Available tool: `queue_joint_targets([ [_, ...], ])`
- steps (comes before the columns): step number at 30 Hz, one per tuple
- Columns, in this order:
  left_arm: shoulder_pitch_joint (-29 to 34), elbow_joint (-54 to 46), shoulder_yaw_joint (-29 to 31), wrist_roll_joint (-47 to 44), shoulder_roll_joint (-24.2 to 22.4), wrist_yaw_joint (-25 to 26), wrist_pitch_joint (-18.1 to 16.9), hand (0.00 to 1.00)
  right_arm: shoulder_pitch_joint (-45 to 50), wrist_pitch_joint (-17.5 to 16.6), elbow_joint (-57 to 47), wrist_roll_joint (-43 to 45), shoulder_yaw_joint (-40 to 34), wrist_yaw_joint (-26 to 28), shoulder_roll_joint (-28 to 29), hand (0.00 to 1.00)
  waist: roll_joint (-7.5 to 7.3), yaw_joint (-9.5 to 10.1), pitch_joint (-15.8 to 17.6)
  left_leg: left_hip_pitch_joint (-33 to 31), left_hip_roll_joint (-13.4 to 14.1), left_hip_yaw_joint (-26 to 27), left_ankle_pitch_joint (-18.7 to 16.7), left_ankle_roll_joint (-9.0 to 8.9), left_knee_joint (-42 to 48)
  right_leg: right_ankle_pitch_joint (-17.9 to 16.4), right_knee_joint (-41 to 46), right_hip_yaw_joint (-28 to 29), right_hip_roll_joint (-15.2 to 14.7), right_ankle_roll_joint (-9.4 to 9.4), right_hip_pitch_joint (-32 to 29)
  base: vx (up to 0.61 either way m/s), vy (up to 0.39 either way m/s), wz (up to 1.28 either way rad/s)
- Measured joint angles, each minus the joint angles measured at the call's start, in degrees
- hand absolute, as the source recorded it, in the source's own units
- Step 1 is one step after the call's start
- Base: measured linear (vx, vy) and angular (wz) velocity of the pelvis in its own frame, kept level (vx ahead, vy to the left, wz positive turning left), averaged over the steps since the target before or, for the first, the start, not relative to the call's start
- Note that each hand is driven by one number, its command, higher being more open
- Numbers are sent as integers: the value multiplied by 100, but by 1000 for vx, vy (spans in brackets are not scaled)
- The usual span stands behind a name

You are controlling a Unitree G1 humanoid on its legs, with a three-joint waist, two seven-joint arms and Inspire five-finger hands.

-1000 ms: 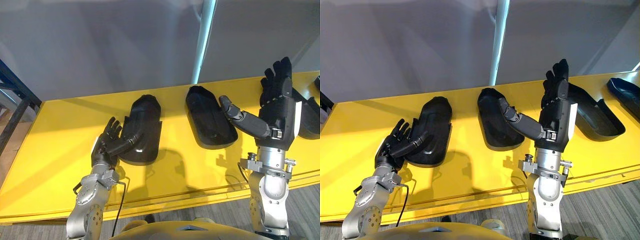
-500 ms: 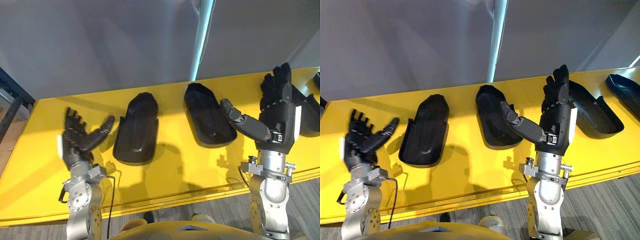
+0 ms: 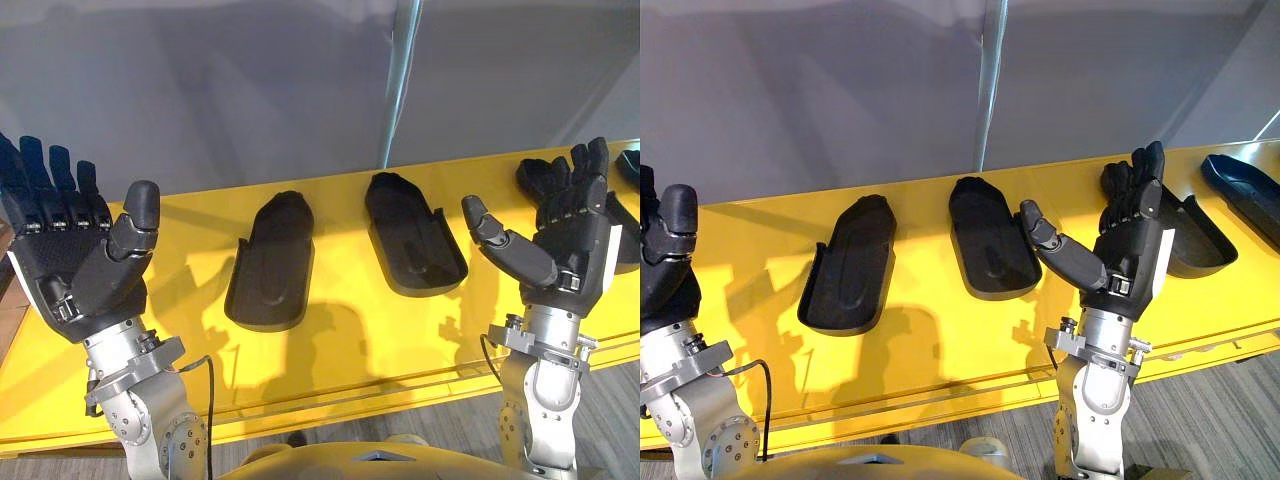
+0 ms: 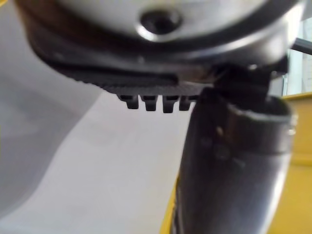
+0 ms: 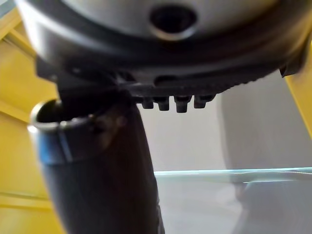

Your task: Walk over and take three plastic housings, then place them on the shelf

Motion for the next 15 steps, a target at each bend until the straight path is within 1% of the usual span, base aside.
queue_joint_targets([
  [3,37,0,10,16,0,9,84,100,153,1,0,103,-45,146,129,100,-24,6,17,-27,4,18,-4,-3,-1,3,15,21,2,-1,-34,0,0,-2],
  [4,97,2,26,59,1,20,210,100,232,5,0,197,-46,211,172,100,-33,12,26,-46,7,44,-25,-30,-6,14,16,56,6,-4,-61,0,0,-7],
  [6,214,29,68,298,9,30,510,100,351,8,-1,221,-74,313,181,100,-52,15,83,-54,7,73,-50,-26,0,21,15,98,7,-1,-75,0,0,-7],
  [7,338,42,94,487,21,32,742,100,413,18,-2,267,-74,392,184,100,-68,13,135,-55,10,85,-81,13,3,23,15,116,8,2,-77,-11,8,-6],
  [8,427,100,106,684,41,31,1015,100,455,30,-4,287,-86,430,184,100,-76,9,190,-60,12,95,-83,14,3,24,15,128,9,4,-85,-17,11,-4],
  [9,463,159,107,782,56,23,1136,100,478,44,-4,325,-93,444,184,100,-76,8,209,-73,13,101,-84,16,3,25,15,130,9,6,-99,0,0,0],
  [10,528,277,108,963,62,19,1388,100,522,79,-4,428,-97,469,185,100,-77,8,229,-105,19,131,-86,18,1,25,15,135,9,6,-137,0,0,0],
  [11,575,408,109,1025,62,16,1551,100,550,114,-4,485,-110,472,199,100,-81,7,290,-106,26,145,-91,18,1,26,14,136,11,8,-141,0,0,0],
  [13,616,560,120,1163,62,58,1661,100,593,197,-3,484,-141,468,215,100,-84,11,344,-108,39,169,-114,16,6,30,14,133,13,14,-144,22,4,-2],
  [15,686,604,142,1305,62,132,1661,100,639,223,-3,484,-140,469,218,100,-83,11,351,-108,48,192,-158,12,29,36,17,134,12,23,-144,56,13,-3],
])
